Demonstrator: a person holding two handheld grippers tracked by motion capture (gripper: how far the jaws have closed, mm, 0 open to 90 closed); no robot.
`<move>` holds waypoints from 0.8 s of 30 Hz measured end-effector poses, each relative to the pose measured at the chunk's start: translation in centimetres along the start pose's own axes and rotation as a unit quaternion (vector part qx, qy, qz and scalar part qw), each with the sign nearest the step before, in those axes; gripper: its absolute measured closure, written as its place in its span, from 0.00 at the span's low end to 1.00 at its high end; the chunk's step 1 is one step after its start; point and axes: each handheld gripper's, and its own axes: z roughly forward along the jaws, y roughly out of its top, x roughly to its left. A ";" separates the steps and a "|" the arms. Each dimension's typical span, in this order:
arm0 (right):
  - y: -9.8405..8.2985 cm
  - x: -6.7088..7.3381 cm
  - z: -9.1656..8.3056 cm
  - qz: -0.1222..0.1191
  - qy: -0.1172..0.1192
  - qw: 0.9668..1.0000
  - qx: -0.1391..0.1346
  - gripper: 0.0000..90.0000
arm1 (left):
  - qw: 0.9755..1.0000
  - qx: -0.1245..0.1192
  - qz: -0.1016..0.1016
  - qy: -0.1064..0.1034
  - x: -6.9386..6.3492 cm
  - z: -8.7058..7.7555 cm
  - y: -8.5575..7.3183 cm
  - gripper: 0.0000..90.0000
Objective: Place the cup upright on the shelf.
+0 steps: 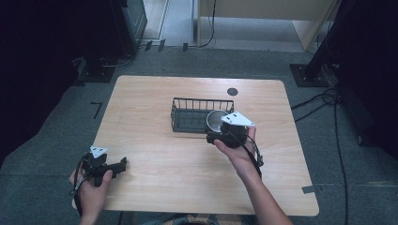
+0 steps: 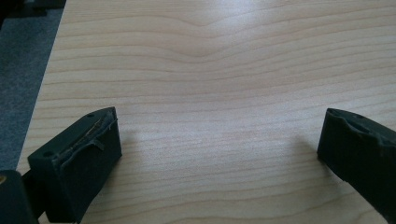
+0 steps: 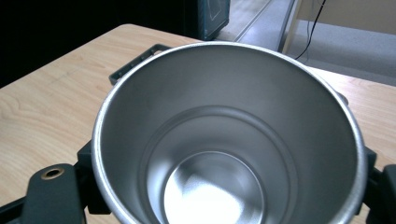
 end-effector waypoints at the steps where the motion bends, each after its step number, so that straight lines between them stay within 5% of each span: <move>1: 0.1 -0.1 0.1 0.000 -0.001 1.000 -0.001 0.20 | 1.000 0.000 0.000 0.000 0.0 0.0 0.0 0.00; 24: 3.7 -1.3 3.8 0.011 -0.034 0.999 -0.009 0.20 | 1.000 -0.001 -0.001 0.000 0.0 0.0 0.0 0.00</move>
